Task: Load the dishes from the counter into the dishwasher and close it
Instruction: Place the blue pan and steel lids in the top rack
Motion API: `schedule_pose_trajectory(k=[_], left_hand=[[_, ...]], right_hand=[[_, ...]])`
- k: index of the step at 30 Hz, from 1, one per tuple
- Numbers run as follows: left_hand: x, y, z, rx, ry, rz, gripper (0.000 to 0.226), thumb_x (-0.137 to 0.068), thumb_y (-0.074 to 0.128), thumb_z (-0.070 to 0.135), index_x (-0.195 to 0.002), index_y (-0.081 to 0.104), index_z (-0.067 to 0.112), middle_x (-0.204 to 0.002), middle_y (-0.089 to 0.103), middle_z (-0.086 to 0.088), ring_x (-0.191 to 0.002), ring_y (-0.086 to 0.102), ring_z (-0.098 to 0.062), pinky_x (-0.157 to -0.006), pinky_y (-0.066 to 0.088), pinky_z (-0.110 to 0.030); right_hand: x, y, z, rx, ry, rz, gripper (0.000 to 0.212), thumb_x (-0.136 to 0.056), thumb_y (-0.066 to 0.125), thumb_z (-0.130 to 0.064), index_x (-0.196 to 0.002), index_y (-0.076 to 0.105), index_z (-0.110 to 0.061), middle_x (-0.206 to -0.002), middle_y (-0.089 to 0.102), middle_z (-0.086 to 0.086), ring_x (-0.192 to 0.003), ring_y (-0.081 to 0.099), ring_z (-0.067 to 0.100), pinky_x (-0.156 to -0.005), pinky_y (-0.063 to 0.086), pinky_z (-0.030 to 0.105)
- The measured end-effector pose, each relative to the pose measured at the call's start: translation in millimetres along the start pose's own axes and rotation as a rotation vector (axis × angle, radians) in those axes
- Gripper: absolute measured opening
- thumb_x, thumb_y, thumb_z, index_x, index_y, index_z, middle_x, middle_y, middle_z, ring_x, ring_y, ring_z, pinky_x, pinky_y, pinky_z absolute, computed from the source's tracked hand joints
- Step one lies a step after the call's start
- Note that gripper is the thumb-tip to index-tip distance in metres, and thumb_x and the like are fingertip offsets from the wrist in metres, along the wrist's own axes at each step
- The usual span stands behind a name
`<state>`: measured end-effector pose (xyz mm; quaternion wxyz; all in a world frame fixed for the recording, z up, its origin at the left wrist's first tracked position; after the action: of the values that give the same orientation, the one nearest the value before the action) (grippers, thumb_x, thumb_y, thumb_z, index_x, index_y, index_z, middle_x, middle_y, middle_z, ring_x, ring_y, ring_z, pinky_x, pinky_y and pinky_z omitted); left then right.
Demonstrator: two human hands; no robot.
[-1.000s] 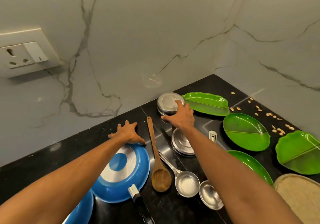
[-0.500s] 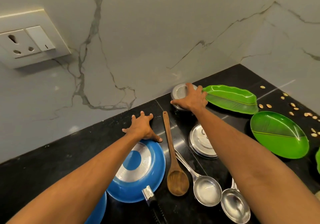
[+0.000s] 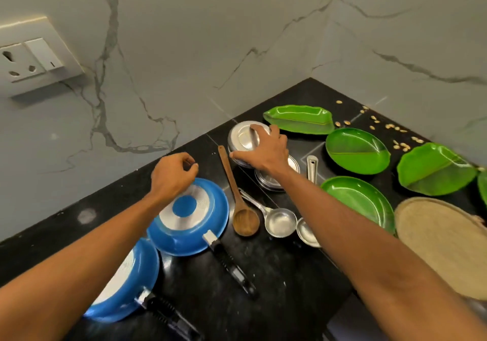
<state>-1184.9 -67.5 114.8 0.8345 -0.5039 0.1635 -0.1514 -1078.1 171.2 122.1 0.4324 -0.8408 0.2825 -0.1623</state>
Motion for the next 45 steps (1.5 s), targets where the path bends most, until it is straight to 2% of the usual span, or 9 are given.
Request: schedule_pose_trajectory(k=[7, 12, 17, 20, 23, 31, 34, 42, 45], left_hand=[[102, -27, 5, 0.096, 0.125, 0.033, 0.011, -0.085, 0.065, 0.032, -0.082, 0.071, 0.023, -0.080, 0.071, 0.007, -0.078, 0.067, -0.015, -0.066, 0.043, -0.027], [199, -19, 10, 0.222, 0.266, -0.076, 0.014, -0.080, 0.063, 0.038, -0.075, 0.067, 0.026, -0.076, 0.071, 0.008, -0.077, 0.068, -0.015, -0.068, 0.053, -0.034], [297, -12, 15, 0.228, 0.473, -0.150, 0.019, -0.078, 0.061, 0.040, -0.080, 0.070, 0.023, -0.076, 0.071, 0.006, -0.075, 0.066, -0.015, -0.064, 0.047, -0.029], [351, -2, 14, 0.234, 0.485, -0.245, 0.021, -0.078, 0.059, 0.041, -0.083, 0.070, 0.024, -0.077, 0.070, 0.005, -0.075, 0.066, -0.017, -0.061, 0.046, -0.029], [400, 7, 17, 0.278, 0.471, -0.325, 0.011, -0.077, 0.064, 0.033, -0.081, 0.069, 0.024, -0.073, 0.068, 0.007, -0.073, 0.065, -0.017, -0.062, 0.050, -0.033], [513, 32, 46, 0.342, 0.549, -0.412, 0.013, -0.081, 0.060, 0.034, -0.083, 0.068, 0.024, -0.068, 0.063, 0.008, -0.068, 0.060, -0.015, -0.062, 0.050, -0.033], [544, 54, 55, 0.347, 0.468, -0.479, 0.004, -0.081, 0.066, 0.027, -0.082, 0.070, 0.024, -0.069, 0.066, 0.008, -0.068, 0.063, -0.015, -0.063, 0.051, -0.031], [724, 143, 97, 0.154, 0.405, -0.829, 0.007, -0.083, 0.066, 0.025, -0.077, 0.070, 0.027, -0.074, 0.069, 0.010, -0.073, 0.062, -0.012, -0.067, 0.045, -0.027], [817, 173, 122, 0.115, 0.392, -0.933, 0.019, -0.083, 0.065, 0.027, -0.065, 0.062, 0.027, -0.066, 0.064, 0.007, -0.070, 0.061, -0.016, -0.064, 0.041, -0.027]], right_hand=[[124, -8, 6, 0.039, 0.022, 0.043, 0.102, -0.054, 0.071, -0.082, -0.142, 0.038, -0.042, -0.150, 0.030, 0.006, -0.137, 0.030, 0.035, -0.108, 0.036, 0.050], [233, -2, 18, 0.108, 0.047, 0.128, 0.100, -0.046, 0.063, -0.090, -0.133, 0.042, -0.043, -0.139, 0.038, 0.006, -0.126, 0.041, 0.035, -0.103, 0.042, 0.049], [345, 13, 27, 0.106, 0.123, 0.122, 0.098, -0.049, 0.065, -0.088, -0.134, 0.039, -0.046, -0.144, 0.033, 0.003, -0.129, 0.036, 0.033, -0.103, 0.043, 0.049], [412, 24, 41, 0.116, 0.161, 0.128, 0.100, -0.048, 0.060, -0.089, -0.136, 0.039, -0.046, -0.147, 0.029, 0.001, -0.129, 0.035, 0.031, -0.101, 0.044, 0.050], [466, 34, 64, 0.109, 0.220, 0.129, 0.100, -0.051, 0.062, -0.088, -0.139, 0.037, -0.045, -0.152, 0.025, 0.000, -0.132, 0.030, 0.029, -0.103, 0.043, 0.049], [592, 23, 137, 0.012, 0.426, 0.324, 0.102, -0.049, 0.065, -0.086, -0.139, 0.043, -0.044, -0.157, 0.023, -0.002, -0.138, 0.029, 0.027, -0.108, 0.041, 0.045], [628, 12, 161, 0.034, 0.464, 0.332, 0.101, -0.049, 0.064, -0.086, -0.138, 0.044, -0.043, -0.155, 0.025, -0.002, -0.134, 0.033, 0.027, -0.105, 0.043, 0.043], [827, -6, 298, 0.007, 0.729, 0.325, 0.097, -0.051, 0.071, -0.082, -0.136, 0.048, -0.042, -0.152, 0.029, 0.001, -0.130, 0.036, 0.030, -0.105, 0.040, 0.040], [920, -18, 357, -0.033, 0.809, 0.303, 0.099, -0.053, 0.073, -0.080, -0.139, 0.045, -0.041, -0.154, 0.026, 0.002, -0.133, 0.033, 0.030, -0.108, 0.038, 0.041]])
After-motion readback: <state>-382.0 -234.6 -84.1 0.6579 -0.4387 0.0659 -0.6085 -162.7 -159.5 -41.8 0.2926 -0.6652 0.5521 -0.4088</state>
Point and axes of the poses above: each hand's wrist, its own x-axis away from the middle knuckle, its own y-axis out of the palm, z = x × y, the point moved 7 cm from there along -x, towards the middle knuckle
